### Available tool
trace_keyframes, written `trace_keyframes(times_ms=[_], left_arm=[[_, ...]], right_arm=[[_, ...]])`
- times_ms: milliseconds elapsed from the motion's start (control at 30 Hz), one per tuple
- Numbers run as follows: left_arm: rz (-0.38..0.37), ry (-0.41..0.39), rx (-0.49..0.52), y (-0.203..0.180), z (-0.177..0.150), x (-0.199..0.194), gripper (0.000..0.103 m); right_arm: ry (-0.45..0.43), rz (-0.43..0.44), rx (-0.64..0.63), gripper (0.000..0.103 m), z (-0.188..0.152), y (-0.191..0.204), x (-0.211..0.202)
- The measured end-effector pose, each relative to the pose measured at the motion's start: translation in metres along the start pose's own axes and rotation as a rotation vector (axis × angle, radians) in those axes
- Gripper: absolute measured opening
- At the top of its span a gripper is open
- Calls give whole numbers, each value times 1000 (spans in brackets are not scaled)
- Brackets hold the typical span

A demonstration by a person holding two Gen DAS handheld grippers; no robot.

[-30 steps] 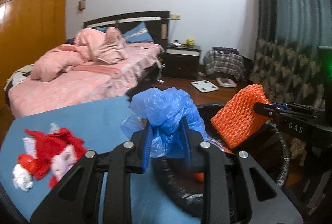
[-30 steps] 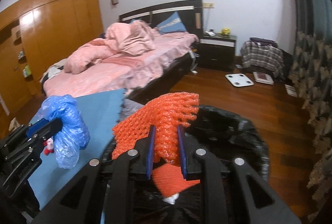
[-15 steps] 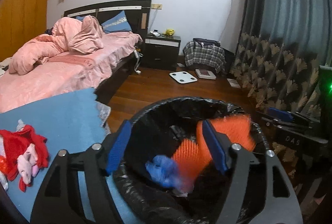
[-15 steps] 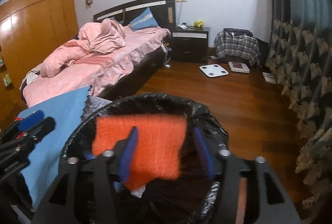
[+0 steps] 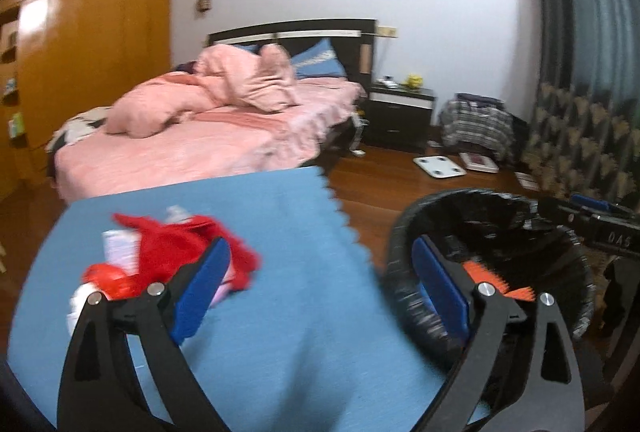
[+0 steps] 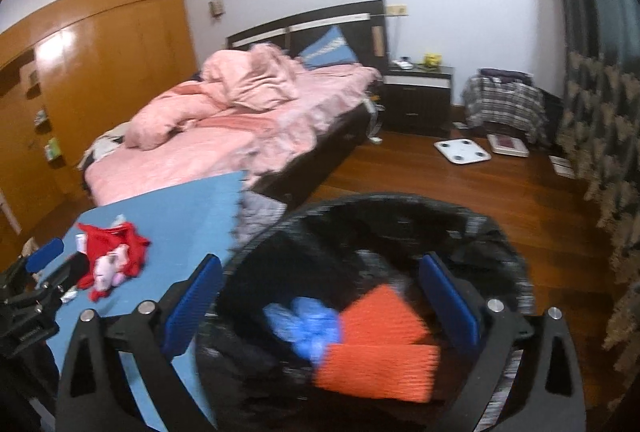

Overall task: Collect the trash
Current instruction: 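Grasp the white tissue with the left tool while the right grasps pink cloth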

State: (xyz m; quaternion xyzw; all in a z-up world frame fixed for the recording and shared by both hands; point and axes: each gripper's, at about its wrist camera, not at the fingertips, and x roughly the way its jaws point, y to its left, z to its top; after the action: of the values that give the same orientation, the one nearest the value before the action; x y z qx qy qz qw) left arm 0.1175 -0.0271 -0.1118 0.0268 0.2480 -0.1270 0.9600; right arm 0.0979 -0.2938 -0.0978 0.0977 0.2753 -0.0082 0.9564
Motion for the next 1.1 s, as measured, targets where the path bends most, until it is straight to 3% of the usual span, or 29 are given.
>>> trace_keyframes(times_ms=[267, 533, 833, 1000, 1067, 1100], left_arm=[[174, 27, -66, 72, -20, -20, 90], [326, 72, -141, 141, -40, -19, 90], [352, 152, -214, 190, -54, 5, 78], [335, 195, -246, 203, -58, 23, 64], [315, 217, -258, 206, -59, 30, 49], [308, 227, -259, 207, -60, 32, 33]], right_arm=[[30, 119, -59, 97, -8, 87, 33], [68, 170, -173, 97, -29, 164, 65], [115, 165, -256, 97, -47, 199, 97], [136, 152, -273, 97, -54, 200, 106], [143, 150, -275, 97, -56, 199, 109], [146, 149, -275, 97, -57, 199, 109]])
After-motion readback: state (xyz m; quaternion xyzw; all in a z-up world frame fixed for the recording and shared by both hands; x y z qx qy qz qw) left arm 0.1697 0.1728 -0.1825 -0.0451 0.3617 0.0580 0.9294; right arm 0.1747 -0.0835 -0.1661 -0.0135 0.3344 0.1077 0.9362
